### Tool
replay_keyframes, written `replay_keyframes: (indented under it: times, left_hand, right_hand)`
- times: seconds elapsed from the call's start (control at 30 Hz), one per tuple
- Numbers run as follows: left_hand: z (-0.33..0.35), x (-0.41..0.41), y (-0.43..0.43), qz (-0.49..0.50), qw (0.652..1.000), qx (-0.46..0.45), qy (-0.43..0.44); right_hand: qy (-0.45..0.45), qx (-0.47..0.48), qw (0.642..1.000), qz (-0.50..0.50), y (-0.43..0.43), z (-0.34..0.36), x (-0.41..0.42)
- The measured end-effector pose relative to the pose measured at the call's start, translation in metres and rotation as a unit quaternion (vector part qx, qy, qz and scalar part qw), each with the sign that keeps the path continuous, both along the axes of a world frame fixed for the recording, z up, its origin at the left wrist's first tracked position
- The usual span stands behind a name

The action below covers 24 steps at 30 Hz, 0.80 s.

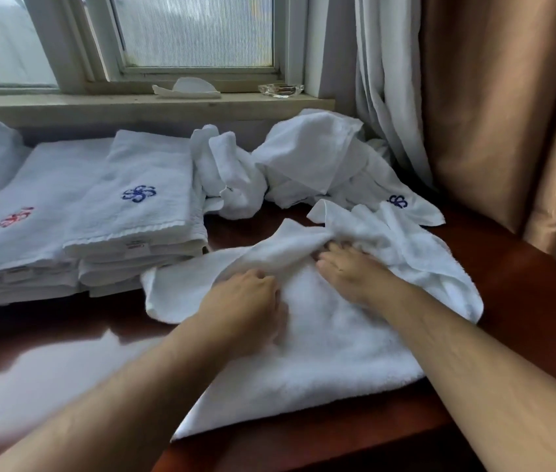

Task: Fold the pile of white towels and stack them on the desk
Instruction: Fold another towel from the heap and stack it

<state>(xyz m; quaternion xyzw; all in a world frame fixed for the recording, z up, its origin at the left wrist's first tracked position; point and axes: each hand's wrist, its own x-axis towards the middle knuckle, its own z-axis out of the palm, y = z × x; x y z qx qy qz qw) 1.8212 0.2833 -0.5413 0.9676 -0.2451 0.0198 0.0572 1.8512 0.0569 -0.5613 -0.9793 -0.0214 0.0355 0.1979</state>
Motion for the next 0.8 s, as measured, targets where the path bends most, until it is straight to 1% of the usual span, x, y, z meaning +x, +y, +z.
replay_keyframes:
  times: [0.03,0.07,0.13,0.17,0.2,0.23,0.27,0.3,0.33,0.4,0.47,0.53,0.6,0.67,0.7,0.77,0.8]
  left_hand:
    - [-0.003,0.001,0.001,-0.007,1.000,0.001,0.013]
    - [-0.003,0.001,0.002,-0.017,0.999,-0.021,0.025]
    - [-0.001,-0.002,0.004,-0.029,0.994,-0.091,0.045]
    - [0.001,-0.004,0.007,-0.023,0.992,-0.118,0.036]
    - [0.002,-0.006,0.013,-0.012,0.992,-0.127,0.018]
    - [0.003,-0.009,0.019,0.001,0.993,-0.114,0.001]
    - [0.004,-0.011,0.025,0.010,0.997,-0.076,-0.005]
    - [0.005,-0.013,0.029,0.019,1.000,-0.018,-0.006]
    - [0.007,-0.015,0.031,0.027,0.999,0.043,-0.015]
    - [0.009,-0.017,0.028,0.052,0.989,0.132,-0.043]
    - [0.010,-0.018,0.020,0.090,0.974,0.193,-0.072]
    - [0.010,-0.020,0.010,0.121,0.961,0.228,-0.094]
    - [0.011,-0.019,0.003,0.142,0.959,0.222,-0.103]
    - [0.012,-0.017,-0.001,0.127,0.967,0.178,-0.135]
    - [0.011,-0.015,-0.003,0.096,0.972,0.152,-0.151]
    - [0.009,-0.014,-0.003,0.002,0.984,0.076,-0.161]
    - [0.008,-0.014,-0.002,-0.031,0.986,0.027,-0.160]
  right_hand:
    - [-0.023,-0.074,0.997,-0.014,-0.002,-0.003,0.002]
    - [-0.034,-0.117,0.992,-0.042,-0.003,-0.005,0.003]
    - [-0.033,-0.158,0.983,-0.091,-0.003,-0.007,0.005]
    - [-0.043,-0.171,0.979,-0.104,-0.002,-0.007,0.006]
    - [-0.078,-0.179,0.974,-0.112,0.000,-0.008,0.004]
    - [-0.135,-0.180,0.968,-0.113,0.003,-0.008,0.003]
    - [-0.185,-0.168,0.963,-0.100,0.006,-0.008,0.001]
    - [-0.203,-0.151,0.965,-0.068,0.010,-0.009,-0.002]
    - [-0.188,-0.139,0.972,-0.022,0.013,-0.010,-0.006]
    - [-0.098,-0.132,0.985,0.060,0.015,-0.012,-0.013]
    - [-0.036,-0.134,0.986,0.088,0.013,-0.008,-0.019]
    - [-0.017,-0.137,0.986,0.095,0.011,-0.006,-0.025]
    - [-0.007,-0.137,0.984,0.110,0.010,-0.004,-0.034]
    - [0.004,-0.104,0.987,0.121,0.004,0.000,-0.042]
    - [0.015,-0.067,0.992,0.108,0.001,0.005,-0.045]
    - [0.033,-0.011,0.999,0.030,0.000,0.019,-0.044]
    - [0.020,-0.034,0.999,-0.010,0.002,0.024,-0.040]
